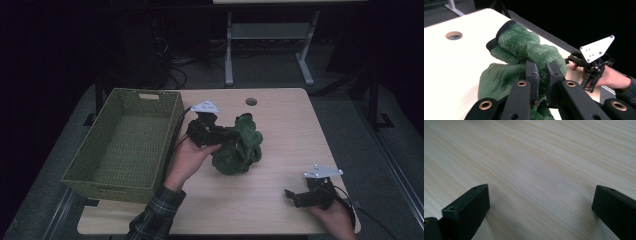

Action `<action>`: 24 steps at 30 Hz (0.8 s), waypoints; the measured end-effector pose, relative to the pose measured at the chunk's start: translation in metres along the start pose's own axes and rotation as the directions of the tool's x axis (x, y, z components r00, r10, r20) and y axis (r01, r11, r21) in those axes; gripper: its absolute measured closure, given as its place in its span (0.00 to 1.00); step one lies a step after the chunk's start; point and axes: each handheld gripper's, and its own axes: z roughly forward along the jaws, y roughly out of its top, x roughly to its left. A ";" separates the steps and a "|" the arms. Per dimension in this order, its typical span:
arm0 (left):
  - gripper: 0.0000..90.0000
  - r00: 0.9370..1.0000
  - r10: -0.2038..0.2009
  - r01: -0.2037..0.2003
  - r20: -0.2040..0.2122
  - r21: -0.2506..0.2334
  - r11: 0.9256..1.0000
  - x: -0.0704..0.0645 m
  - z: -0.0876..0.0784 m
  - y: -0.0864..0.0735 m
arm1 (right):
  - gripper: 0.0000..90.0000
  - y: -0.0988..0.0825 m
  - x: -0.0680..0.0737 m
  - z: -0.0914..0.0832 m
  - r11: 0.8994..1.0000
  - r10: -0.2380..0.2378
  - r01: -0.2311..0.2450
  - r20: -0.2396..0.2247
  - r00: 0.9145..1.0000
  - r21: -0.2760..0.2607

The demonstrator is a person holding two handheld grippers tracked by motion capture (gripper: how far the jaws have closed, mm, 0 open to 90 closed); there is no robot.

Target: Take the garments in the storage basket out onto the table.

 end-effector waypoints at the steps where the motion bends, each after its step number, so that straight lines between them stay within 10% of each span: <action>1: 0.91 1.000 0.000 0.000 0.009 0.002 1.000 -0.002 0.004 -0.002 | 0.01 0.000 0.000 0.000 1.000 0.000 0.000 0.000 1.000 0.000; 11: 0.91 0.999 -0.015 0.013 0.051 0.027 1.000 -0.015 0.035 -0.017 | 0.01 0.000 0.000 0.000 1.000 -0.002 0.002 0.000 1.000 -0.001; 24: 0.90 0.999 -0.044 0.042 0.021 0.105 0.994 0.010 0.081 -0.075 | 0.01 0.000 0.000 0.000 1.000 0.000 0.000 0.000 1.000 0.000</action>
